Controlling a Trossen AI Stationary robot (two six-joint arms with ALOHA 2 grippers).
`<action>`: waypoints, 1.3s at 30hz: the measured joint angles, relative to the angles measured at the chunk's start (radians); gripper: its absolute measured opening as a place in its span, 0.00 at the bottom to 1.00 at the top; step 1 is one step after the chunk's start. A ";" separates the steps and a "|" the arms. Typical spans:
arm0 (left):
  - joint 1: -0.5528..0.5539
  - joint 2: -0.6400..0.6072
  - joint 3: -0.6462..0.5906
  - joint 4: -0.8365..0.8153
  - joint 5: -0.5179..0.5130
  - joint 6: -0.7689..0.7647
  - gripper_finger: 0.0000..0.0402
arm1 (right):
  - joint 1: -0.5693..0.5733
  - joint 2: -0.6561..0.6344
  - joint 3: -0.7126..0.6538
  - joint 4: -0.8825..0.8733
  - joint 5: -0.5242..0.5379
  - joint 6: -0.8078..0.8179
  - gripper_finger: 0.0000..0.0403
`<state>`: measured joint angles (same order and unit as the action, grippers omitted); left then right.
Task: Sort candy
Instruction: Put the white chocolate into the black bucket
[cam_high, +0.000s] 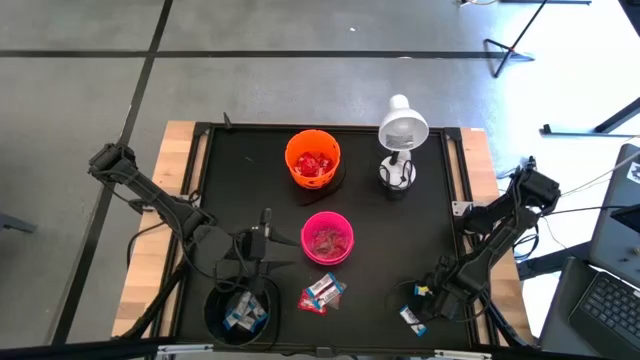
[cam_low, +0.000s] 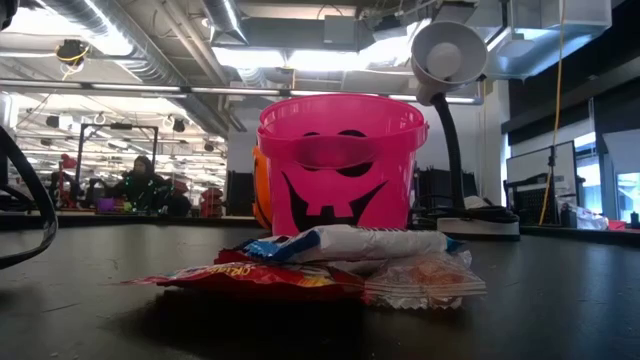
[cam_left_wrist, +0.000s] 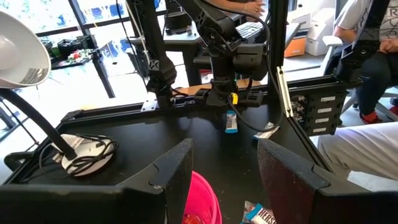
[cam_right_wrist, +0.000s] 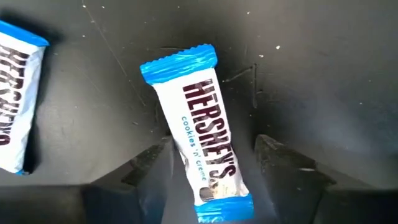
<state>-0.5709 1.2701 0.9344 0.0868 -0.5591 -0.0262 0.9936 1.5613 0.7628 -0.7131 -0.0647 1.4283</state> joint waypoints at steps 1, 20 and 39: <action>0.000 0.000 0.000 0.000 0.000 0.000 0.42 | 0.000 0.011 0.000 -0.003 -0.007 0.000 0.55; 0.001 0.000 0.000 0.000 -0.002 -0.016 0.42 | 0.002 0.038 0.147 -0.160 0.031 -0.054 0.14; 0.017 0.010 0.000 0.015 -0.001 -0.015 0.42 | -0.031 0.037 0.372 -0.205 0.436 -0.181 0.15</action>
<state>-0.5540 1.2802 0.9348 0.1022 -0.5602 -0.0414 0.9624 1.5978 1.1348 -0.9180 0.3712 1.2477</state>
